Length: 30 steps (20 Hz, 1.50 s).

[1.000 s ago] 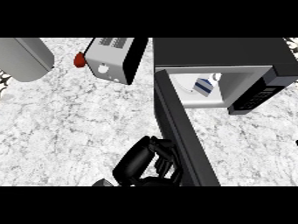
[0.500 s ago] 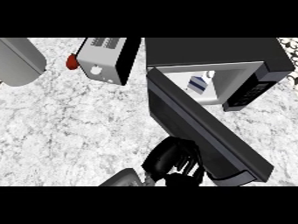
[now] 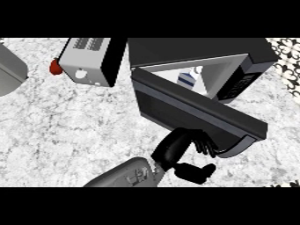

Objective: Pick up the milk, place it into the microwave and close the microwave

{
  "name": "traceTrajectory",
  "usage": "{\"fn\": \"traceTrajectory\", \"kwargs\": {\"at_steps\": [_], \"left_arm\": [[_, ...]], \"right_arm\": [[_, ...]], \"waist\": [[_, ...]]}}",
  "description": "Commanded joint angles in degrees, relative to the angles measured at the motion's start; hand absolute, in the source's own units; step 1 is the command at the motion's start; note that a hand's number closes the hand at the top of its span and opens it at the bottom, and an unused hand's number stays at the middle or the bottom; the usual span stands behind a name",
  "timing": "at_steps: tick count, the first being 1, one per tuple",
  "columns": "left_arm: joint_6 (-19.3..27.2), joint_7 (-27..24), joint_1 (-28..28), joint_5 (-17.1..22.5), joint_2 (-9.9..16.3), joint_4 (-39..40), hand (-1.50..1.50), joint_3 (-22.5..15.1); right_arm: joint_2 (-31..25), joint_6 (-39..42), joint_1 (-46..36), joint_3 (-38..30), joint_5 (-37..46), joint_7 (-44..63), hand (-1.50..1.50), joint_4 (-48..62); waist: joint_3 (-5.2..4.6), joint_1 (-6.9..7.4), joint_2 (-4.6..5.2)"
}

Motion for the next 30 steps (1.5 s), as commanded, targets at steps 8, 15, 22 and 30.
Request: {"fn": "traceTrajectory", "kwargs": {"at_steps": [8, 15, 22, 30], "left_arm": [[3.97, -6.79, -11.07, 11.37, -0.30, 2.80, 1.50, 5.09], [4.64, -7.66, -17.72, 15.59, -0.31, 7.19, 1.50, 7.37], [5.22, -8.28, -22.60, 19.03, -0.31, 11.48, 1.50, 8.86], [6.29, -9.57, -27.36, 21.92, -0.29, 16.18, 1.50, 10.60]], "right_arm": [[-4.10, 3.32, -3.56, 1.28, -3.78, 4.02, -1.50, -6.05], [-5.99, 4.78, -4.91, 1.18, -6.74, 5.80, -1.50, -6.64], [-8.60, 6.03, -6.84, 0.60, -9.72, 7.68, -1.50, -7.37], [-10.66, 6.70, -8.39, -0.12, -12.07, 9.10, -1.50, -7.26]], "waist": [[-0.14, -6.71, 1.28], [0.07, -10.27, 2.33], [0.15, -13.01, 3.25], [0.35, -15.08, 4.12]]}}
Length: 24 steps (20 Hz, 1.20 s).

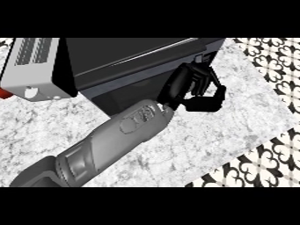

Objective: Pick up the milk, place it into the microwave and close the microwave

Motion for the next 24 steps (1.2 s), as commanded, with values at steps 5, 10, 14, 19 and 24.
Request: {"fn": "traceTrajectory", "kwargs": {"at_steps": [5, 10, 14, 19, 24], "left_arm": [[0.82, -1.23, -4.44, 2.64, -0.66, 4.14, 1.50, 1.04], [1.83, -1.32, -5.25, 3.86, -0.63, 4.30, 1.50, 1.10], [3.12, -2.11, -4.74, 3.93, -0.61, 4.60, 1.50, 0.15], [4.53, -2.64, -5.25, 5.33, -0.60, 3.58, 1.50, 0.55], [4.74, -3.12, -5.12, 6.12, -0.59, 3.55, 1.50, -0.07]], "right_arm": [[-3.32, 0.34, -2.12, -1.53, -2.45, 2.18, -1.50, -0.10], [-4.51, 0.22, -3.52, -2.63, -3.85, 2.70, -1.50, 0.71], [-6.31, 0.25, -4.19, -3.59, -4.10, 3.65, -1.50, 0.93], [-7.51, 0.53, -5.23, -3.91, -5.43, 4.47, -1.50, 1.26], [-8.32, 0.94, -6.08, -4.15, -7.17, 5.05, -1.50, 2.07]], "waist": [[0.03, -2.40, 0.71], [0.18, -2.47, 0.77], [0.15, -3.04, 0.87], [0.18, -3.41, 0.70], [0.32, -3.74, 1.10]]}}
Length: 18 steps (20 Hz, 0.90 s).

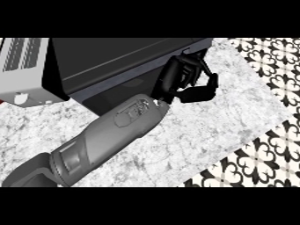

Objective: Pick up the milk, place it into the microwave and close the microwave

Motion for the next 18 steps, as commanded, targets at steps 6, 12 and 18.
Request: {"fn": "traceTrajectory", "kwargs": {"at_steps": [6, 12, 18], "left_arm": [[0.52, -1.04, -3.61, 0.72, -2.56, 3.04, 1.50, -0.39], [1.24, -1.17, -3.83, 1.77, -2.55, 2.85, 1.50, -0.36], [10.20, -0.15, -0.93, 5.49, -2.71, 7.93, 1.50, 5.05]], "right_arm": [[-1.76, 0.48, -1.44, -0.51, -2.95, 1.41, -1.50, 1.26], [-2.83, 0.78, -2.69, -0.89, -5.22, 2.06, -1.50, 1.63], [-4.20, -0.24, -2.09, -3.40, -6.73, 2.84, -1.50, 2.87]], "waist": [[0.28, -1.41, 1.10], [0.23, -1.57, 1.06], [0.12, 2.77, 0.37]]}}
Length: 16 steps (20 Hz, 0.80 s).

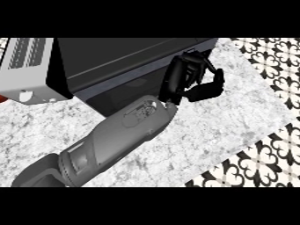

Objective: Pick up the milk, place it into the microwave and close the microwave

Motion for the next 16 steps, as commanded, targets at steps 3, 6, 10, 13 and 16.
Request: {"fn": "traceTrajectory", "kwargs": {"at_steps": [3, 6, 10, 13, 16], "left_arm": [[2.42, 0.53, 0.25, 2.56, 0.15, 8.29, 1.50, 3.33], [0.83, -0.36, 1.11, 3.08, 2.04, 9.57, 1.50, 1.51], [-1.37, -0.21, 1.23, 4.52, 3.29, 10.73, 1.50, -0.09], [-2.67, -0.24, 1.04, 5.22, 3.80, 11.49, 1.50, -1.26], [-3.43, -1.07, 0.65, 6.24, 5.57, 11.66, -1.50, -1.05]], "right_arm": [[-1.37, -0.91, 0.40, -2.86, -1.76, 0.45, -1.50, 0.93], [-1.91, -1.10, 0.89, -4.03, -2.44, 0.61, -1.50, 0.72], [-2.14, -1.51, 1.46, -5.37, -3.45, 0.61, -1.50, 0.08], [-2.26, -1.84, 1.97, -6.05, -3.82, 0.76, -1.50, -0.26], [-2.22, -2.11, 3.37, -6.76, -4.70, 1.33, -1.50, 0.03]], "waist": [[-0.14, 2.64, 0.49], [-0.22, 4.10, 0.51], [-0.25, 5.28, 0.55], [-0.24, 6.37, 0.67], [-0.28, 7.29, 0.58]]}}
